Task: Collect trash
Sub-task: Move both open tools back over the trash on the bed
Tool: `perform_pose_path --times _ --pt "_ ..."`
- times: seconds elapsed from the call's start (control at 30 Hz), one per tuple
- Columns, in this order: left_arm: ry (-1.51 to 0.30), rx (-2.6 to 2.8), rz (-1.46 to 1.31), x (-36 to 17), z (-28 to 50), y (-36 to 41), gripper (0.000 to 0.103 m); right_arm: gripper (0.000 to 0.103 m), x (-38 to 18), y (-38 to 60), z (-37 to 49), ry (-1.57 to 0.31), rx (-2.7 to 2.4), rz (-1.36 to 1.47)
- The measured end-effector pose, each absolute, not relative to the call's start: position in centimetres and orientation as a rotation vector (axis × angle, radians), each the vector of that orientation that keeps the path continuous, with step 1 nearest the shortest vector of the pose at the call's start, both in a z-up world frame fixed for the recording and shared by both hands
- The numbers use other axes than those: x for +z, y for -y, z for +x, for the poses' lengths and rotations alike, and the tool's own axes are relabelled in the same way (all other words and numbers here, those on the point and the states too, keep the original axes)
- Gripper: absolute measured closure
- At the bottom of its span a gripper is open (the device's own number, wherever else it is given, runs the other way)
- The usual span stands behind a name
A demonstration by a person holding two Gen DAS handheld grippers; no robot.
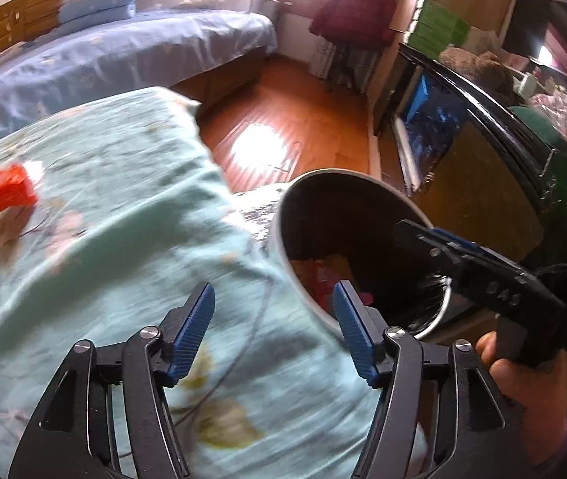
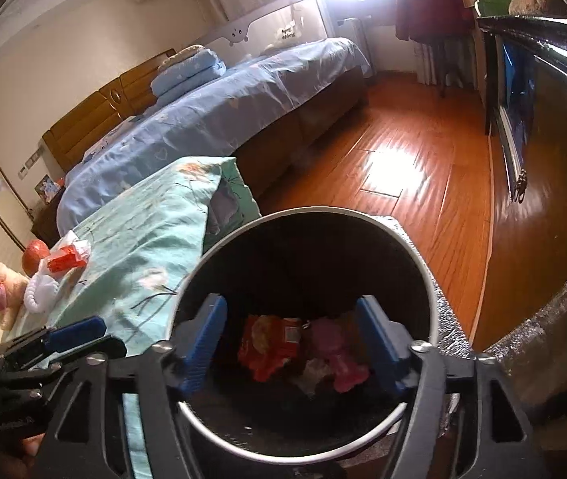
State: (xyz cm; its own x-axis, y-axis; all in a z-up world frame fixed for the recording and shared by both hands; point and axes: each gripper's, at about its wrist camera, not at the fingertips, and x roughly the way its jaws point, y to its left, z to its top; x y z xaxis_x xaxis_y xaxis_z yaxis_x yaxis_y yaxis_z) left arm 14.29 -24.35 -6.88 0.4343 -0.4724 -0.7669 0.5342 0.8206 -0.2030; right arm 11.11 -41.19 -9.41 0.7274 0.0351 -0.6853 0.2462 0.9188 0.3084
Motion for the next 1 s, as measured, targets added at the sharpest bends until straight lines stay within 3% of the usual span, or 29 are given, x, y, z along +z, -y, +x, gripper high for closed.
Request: perform_pose_path --times 0.37,1.0 --pt "-0.926 -0.464 -0.029 -7.0 14.5 15.7 0.038 0.017 -8.3 35.4 12.3 -0.749 0.011 0.359" --pt "-0.913 -0.217 -0.18 -7.6 15.1 3.2 0.036 0.017 -8.3 24.2 17.1 -0.801 0.279 0.267"
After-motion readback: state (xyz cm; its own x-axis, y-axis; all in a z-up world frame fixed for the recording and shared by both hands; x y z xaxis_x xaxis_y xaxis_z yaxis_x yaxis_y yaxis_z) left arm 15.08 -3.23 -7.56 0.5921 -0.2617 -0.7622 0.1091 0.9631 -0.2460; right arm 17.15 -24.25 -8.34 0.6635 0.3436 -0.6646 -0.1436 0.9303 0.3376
